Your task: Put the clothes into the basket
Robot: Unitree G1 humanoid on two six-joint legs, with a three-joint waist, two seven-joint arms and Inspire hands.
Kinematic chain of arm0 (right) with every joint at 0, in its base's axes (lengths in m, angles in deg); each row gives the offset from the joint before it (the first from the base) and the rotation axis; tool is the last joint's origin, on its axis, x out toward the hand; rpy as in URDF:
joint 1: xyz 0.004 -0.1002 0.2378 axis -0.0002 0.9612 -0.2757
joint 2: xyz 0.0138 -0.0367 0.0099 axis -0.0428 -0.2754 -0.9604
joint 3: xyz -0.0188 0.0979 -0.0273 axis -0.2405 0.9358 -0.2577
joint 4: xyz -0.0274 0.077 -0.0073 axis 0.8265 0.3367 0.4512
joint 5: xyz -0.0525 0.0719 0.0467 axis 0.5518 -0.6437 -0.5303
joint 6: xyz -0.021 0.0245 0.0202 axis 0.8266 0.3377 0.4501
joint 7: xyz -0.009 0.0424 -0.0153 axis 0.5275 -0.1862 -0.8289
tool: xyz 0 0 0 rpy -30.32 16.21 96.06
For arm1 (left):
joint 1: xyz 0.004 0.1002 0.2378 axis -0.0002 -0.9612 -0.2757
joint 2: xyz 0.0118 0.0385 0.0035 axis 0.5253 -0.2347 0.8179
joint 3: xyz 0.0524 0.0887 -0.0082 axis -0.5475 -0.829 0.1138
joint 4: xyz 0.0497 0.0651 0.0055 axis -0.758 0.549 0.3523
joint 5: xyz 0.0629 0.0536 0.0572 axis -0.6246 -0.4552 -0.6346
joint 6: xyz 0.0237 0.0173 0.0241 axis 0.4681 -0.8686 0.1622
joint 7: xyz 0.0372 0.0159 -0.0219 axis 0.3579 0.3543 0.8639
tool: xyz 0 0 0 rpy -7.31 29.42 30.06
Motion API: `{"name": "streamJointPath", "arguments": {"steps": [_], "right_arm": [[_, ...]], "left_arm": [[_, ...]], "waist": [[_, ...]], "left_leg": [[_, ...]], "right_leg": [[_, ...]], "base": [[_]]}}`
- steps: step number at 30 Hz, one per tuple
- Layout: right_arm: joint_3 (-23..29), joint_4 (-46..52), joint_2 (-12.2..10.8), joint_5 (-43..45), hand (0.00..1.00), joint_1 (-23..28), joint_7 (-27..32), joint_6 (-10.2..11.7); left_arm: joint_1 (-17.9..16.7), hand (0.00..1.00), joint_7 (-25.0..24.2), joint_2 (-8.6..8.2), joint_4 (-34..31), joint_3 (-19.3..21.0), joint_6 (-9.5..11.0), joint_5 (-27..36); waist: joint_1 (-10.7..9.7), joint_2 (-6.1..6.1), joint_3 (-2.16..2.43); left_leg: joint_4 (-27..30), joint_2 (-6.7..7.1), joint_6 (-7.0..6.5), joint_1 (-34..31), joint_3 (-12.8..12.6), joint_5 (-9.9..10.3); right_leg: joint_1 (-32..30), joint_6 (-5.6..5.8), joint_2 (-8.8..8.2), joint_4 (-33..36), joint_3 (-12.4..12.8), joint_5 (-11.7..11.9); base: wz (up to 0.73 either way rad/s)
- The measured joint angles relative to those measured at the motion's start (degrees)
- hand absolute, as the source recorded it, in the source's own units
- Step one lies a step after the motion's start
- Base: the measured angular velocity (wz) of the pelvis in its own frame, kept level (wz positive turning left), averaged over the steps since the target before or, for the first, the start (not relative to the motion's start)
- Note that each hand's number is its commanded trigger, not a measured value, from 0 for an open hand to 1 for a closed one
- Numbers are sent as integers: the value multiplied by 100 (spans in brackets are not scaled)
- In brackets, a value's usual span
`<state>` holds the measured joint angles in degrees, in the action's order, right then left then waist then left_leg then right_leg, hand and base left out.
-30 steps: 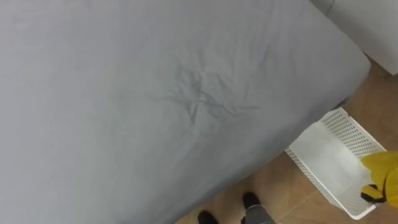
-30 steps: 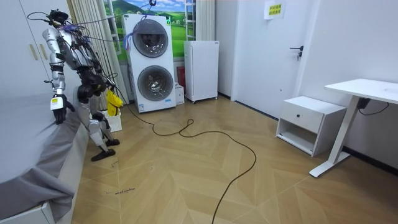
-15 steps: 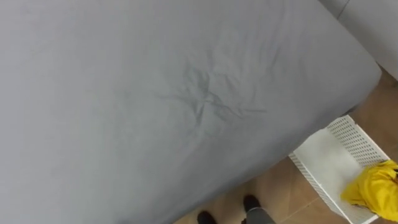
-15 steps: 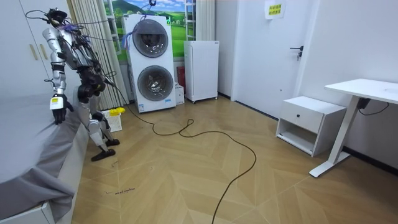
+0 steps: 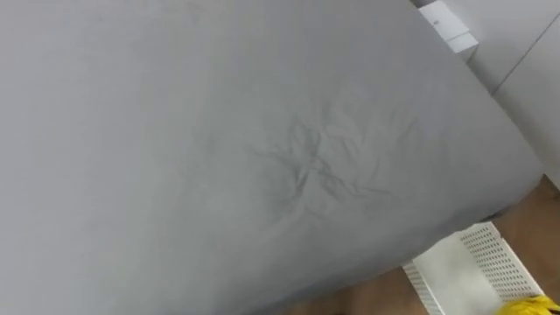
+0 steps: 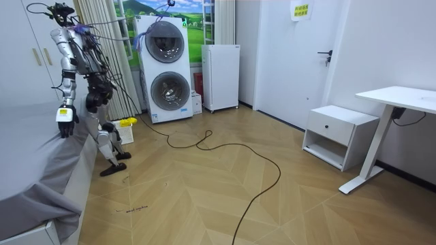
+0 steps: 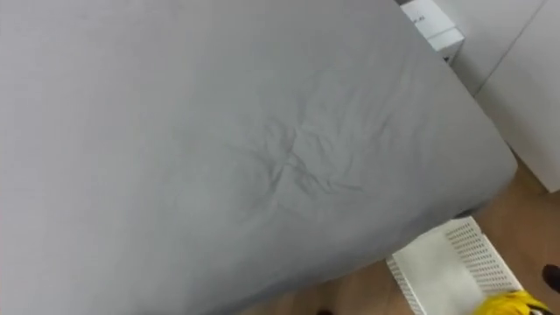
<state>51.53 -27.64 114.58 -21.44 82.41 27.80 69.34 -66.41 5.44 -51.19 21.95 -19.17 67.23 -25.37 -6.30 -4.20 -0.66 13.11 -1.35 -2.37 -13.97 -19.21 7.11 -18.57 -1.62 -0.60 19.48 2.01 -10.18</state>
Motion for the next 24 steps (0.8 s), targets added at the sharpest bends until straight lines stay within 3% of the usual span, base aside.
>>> {"name": "streamJointPath", "arguments": {"steps": [2,7,12,17,19,24], "right_arm": [[-63,-2,-60,-137,0,114,-3,-18],[-138,28,-329,-409,0,330,-125,-54],[-162,566,-629,-412,0,623,-314,-199],[-716,797,-845,-274,0,877,-552,-238],[-837,819,-1085,-233,0,919,-717,-274],[-1339,194,-1422,138,0,931,-1155,-375]], "left_arm": [[-62,0,4,20,-39,26,49,6],[-292,0,18,25,-98,110,211,-111],[-445,0,9,16,-166,322,211,-110],[-437,0,22,-10,-261,349,220,-230],[-428,0,48,-79,-266,355,257,-231],[-407,0,178,-296,-278,413,309,-571]], "waist": [[31,65,-1],[82,210,63],[121,308,58],[186,426,41],[193,451,44],[233,469,38]], "left_leg": [[-74,-1,0,150,71,0],[-283,-2,-1,532,85,9],[-394,7,17,782,132,31],[-394,64,31,933,360,40],[-395,106,34,1007,518,43],[-397,153,29,1194,836,81]], "right_leg": [[233,7,5,-190,-86,48],[724,12,30,-510,-236,124],[1010,15,26,-659,-274,126],[1335,5,0,-796,-470,119],[1490,18,-13,-882,-561,70],[1853,54,-72,-1006,-862,2]], "base": [[17],[10],[2],[24],[34],[34]]}}
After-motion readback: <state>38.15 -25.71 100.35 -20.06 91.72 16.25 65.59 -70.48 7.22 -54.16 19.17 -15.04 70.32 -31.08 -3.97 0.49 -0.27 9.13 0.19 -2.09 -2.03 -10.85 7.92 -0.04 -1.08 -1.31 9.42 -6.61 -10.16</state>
